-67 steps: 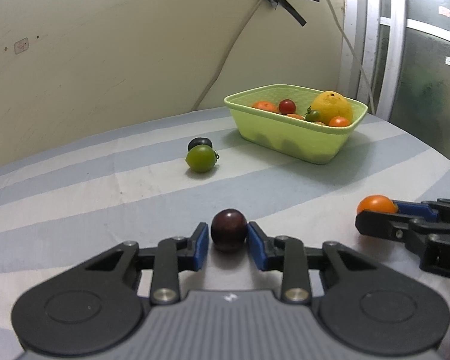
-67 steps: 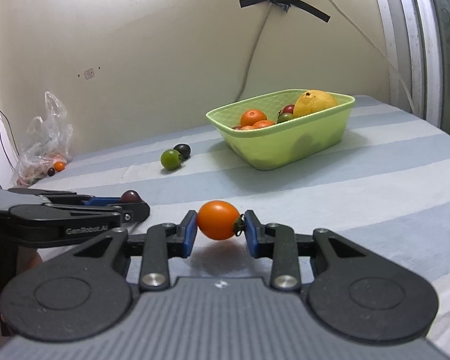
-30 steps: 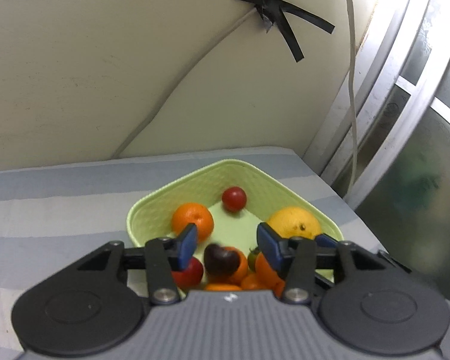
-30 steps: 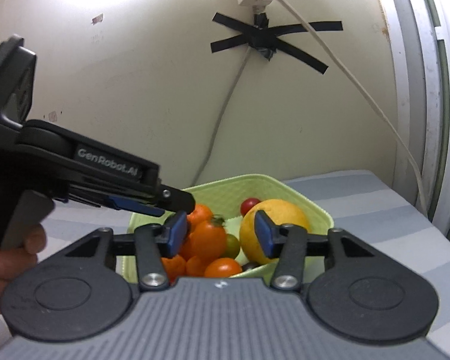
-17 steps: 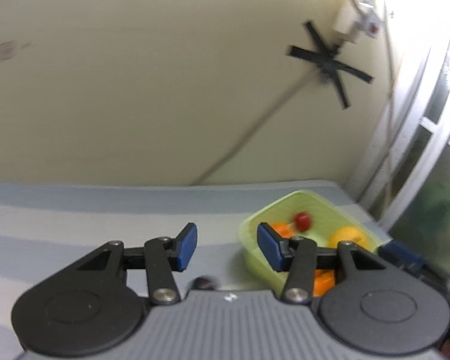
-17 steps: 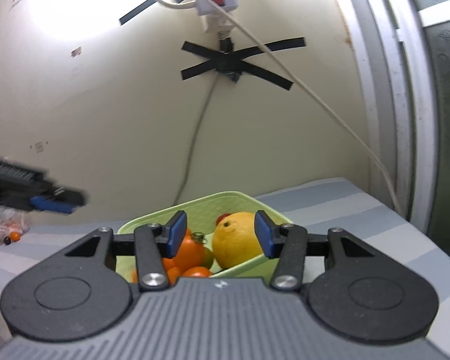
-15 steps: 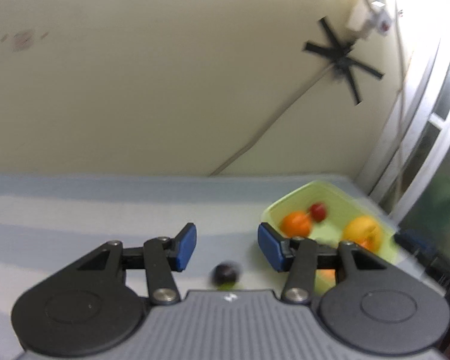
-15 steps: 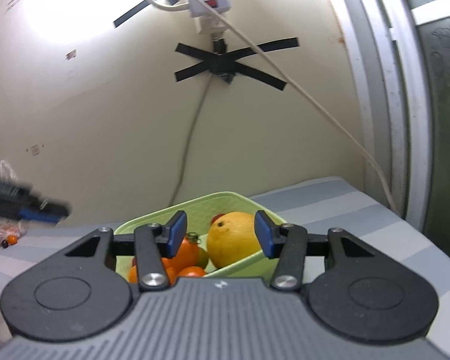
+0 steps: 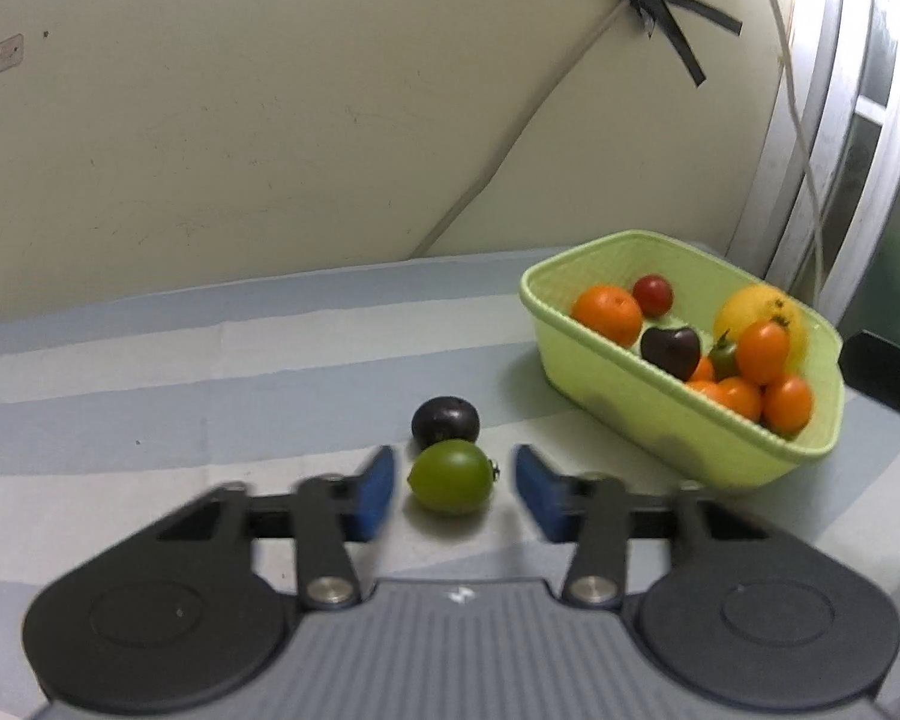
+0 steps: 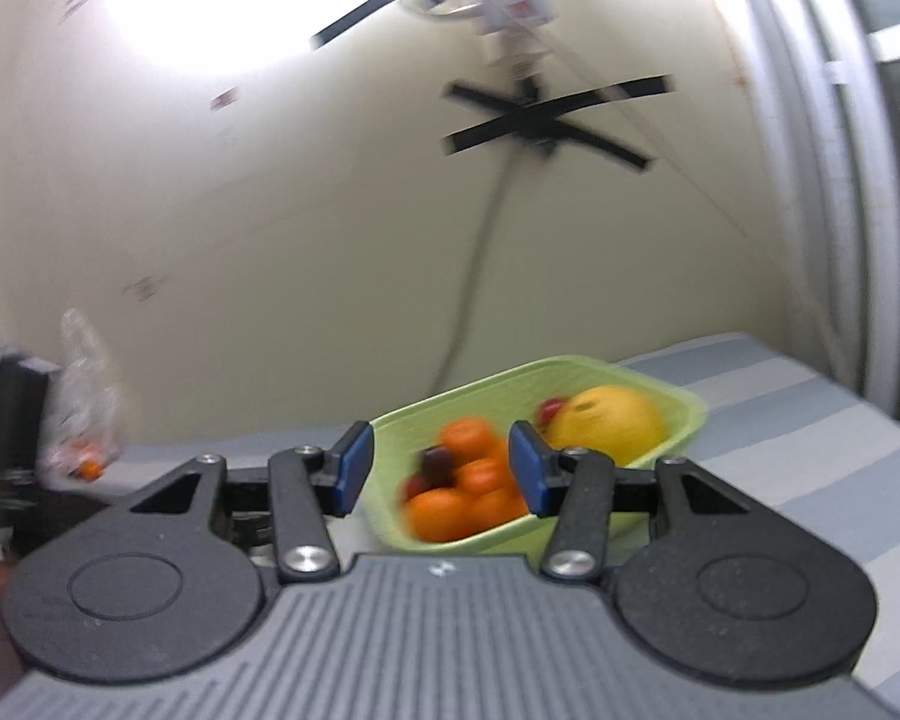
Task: Organize fruits
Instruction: 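Move both grippers back over the green and dark tomatoes, then grasp the green tomato with the left gripper while the right grasps the dark tomato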
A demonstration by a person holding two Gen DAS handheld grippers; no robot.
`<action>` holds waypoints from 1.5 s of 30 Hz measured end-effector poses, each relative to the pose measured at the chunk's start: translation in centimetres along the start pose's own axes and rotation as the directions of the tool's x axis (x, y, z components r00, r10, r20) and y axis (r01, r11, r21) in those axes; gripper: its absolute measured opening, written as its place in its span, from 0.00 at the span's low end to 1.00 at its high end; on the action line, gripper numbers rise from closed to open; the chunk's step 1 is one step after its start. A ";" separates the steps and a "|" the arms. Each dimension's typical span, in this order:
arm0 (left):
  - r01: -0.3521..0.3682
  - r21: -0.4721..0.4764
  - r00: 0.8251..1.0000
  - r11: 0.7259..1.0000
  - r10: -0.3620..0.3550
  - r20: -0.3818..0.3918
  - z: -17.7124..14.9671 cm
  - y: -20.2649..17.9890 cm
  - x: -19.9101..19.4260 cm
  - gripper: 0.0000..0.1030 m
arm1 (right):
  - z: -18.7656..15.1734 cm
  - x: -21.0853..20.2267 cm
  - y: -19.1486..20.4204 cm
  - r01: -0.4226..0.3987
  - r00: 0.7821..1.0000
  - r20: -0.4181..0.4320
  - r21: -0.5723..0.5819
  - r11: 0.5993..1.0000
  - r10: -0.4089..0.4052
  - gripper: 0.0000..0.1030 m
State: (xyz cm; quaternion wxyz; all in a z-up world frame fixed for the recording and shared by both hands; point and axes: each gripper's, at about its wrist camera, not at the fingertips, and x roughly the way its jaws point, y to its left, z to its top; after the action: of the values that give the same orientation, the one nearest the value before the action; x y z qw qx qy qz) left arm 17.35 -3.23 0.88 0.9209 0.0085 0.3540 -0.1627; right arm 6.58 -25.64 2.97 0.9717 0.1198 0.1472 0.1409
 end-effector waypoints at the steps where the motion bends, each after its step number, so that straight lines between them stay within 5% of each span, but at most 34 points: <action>1: 0.000 0.000 1.000 1.000 0.000 0.004 0.0 -0.1 0.1 0.32 | 0.0 0.3 0.9 -0.023 1.000 -0.014 -0.018 1.000 0.022 0.51; 10: -0.052 -0.030 0.999 0.998 0.052 0.016 -2.3 3.2 -3.5 0.32 | -0.3 5.5 5.9 -0.138 0.981 -0.151 -0.079 0.987 0.125 0.50; 17: -0.079 -0.087 0.996 0.993 0.083 0.036 -4.5 5.7 -5.8 0.32 | -2.2 8.6 7.7 -0.102 0.968 -0.239 -0.101 0.990 0.076 0.51; 32: -0.015 -0.127 0.998 0.992 0.023 0.064 -5.5 6.6 -5.5 0.33 | -3.1 12.1 9.0 -0.022 0.948 -0.317 -0.178 0.984 -0.036 0.51; 45: -0.042 -0.098 0.997 0.994 0.048 0.065 -5.7 6.2 -5.4 0.33 | -2.8 14.0 9.0 -0.027 0.929 -0.368 -0.135 0.990 -0.025 0.50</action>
State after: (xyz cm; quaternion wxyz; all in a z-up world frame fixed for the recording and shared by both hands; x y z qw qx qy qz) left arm 11.76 4.95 -0.43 0.9351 -0.0336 0.3299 -0.1249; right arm 16.42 -12.42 -0.72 0.9325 0.0238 0.3170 0.1711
